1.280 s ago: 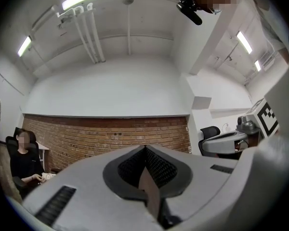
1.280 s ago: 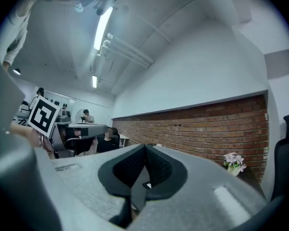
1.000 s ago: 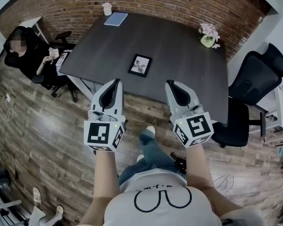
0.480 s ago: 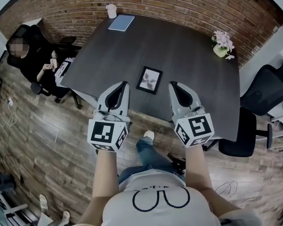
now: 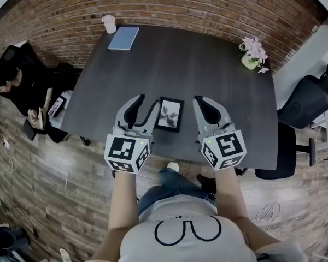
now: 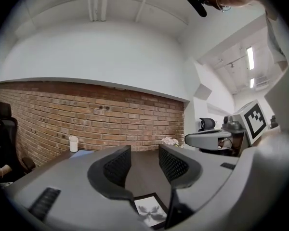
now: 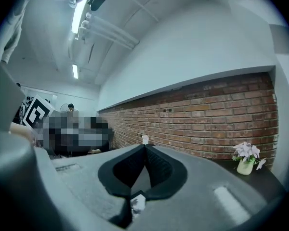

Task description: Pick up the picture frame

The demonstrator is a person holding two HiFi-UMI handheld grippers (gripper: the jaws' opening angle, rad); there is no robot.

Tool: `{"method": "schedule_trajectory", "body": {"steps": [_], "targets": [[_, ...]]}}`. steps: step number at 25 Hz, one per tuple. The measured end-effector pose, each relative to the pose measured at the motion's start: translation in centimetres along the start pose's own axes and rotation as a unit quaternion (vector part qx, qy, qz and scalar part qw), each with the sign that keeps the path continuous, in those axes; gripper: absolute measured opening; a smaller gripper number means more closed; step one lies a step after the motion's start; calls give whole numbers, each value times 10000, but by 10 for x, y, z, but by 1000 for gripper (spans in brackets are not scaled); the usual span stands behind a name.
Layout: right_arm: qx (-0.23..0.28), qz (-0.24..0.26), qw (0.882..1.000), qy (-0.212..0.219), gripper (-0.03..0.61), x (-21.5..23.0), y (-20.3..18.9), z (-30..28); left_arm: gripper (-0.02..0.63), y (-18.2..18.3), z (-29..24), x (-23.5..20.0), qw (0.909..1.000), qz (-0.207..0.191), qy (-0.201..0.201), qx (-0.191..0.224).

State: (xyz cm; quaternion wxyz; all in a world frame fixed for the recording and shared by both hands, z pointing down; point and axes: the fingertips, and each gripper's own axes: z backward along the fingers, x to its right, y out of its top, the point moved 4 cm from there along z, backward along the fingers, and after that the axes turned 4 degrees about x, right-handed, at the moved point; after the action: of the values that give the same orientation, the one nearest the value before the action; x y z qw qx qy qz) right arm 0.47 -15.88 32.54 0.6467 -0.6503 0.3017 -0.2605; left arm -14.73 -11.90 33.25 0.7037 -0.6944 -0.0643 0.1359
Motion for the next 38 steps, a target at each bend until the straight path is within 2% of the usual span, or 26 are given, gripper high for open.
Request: {"method": "schedule_trajectory", "body": {"steps": [5,10,16,17,21,24,27,33,38], "targets": [[-172,-16,9996,-201,-5,5,-5,-18,288,-10,-27,-22,9995,221,-125,-205],[-315,-98,9980,-544,-5,3,-13,-32,293,-19,-42,-47,9979,472,-206,-389],[-358,-233,9919,-1197,-3,13,-25,-44,291,-48,-59,-65,9943,437,-541,-813],[-386,-255,9911,-1245,8,14,-28,-45,291,-54,-62,-66,9930,452,-603,-912],[-592,-343,9897,-1255,122,17,-41,-53,291,-78,-70,-70,9881,569,-688,-1253],[-692,-537,9859,-1427,285,27,-53,-56,291,-97,-74,-68,9830,619,-700,-1579],[-712,-684,9825,-1582,362,36,-67,-59,291,-113,-79,-68,9780,655,-662,-1866],[-1336,-1017,9750,-1456,362,39,-111,-64,267,-149,-84,-68,9653,794,-531,-2429],[-1740,-1278,9664,-1397,362,43,-143,-65,248,-183,-83,-62,9481,958,-424,-3002]]}}
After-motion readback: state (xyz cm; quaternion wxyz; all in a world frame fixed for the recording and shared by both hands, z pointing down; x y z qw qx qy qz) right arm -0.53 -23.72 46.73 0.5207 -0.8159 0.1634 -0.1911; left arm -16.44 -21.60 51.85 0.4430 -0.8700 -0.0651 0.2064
